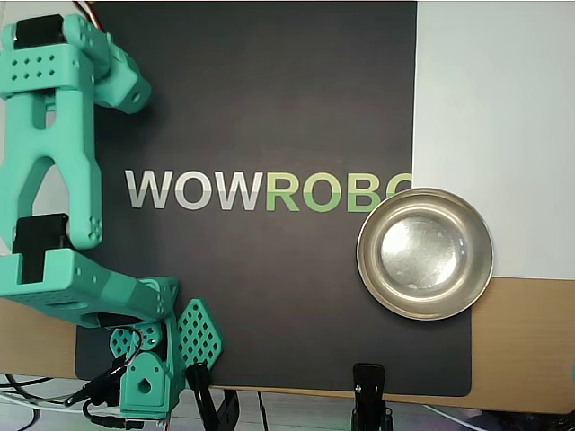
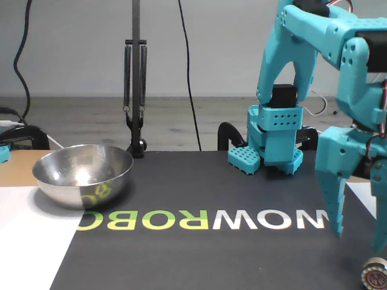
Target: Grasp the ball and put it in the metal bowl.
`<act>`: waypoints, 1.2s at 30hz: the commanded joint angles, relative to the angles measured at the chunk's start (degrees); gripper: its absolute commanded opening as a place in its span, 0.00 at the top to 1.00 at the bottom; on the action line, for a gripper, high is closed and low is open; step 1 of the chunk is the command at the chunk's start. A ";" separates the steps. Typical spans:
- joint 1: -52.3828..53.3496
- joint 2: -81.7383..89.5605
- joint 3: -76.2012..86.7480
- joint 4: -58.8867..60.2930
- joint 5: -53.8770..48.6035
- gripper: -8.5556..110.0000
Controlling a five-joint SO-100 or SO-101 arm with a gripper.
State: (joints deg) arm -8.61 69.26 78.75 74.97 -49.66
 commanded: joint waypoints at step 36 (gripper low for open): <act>0.35 0.26 -1.93 0.26 -9.76 0.47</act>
State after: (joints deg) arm -8.61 68.64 78.57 74.97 -58.97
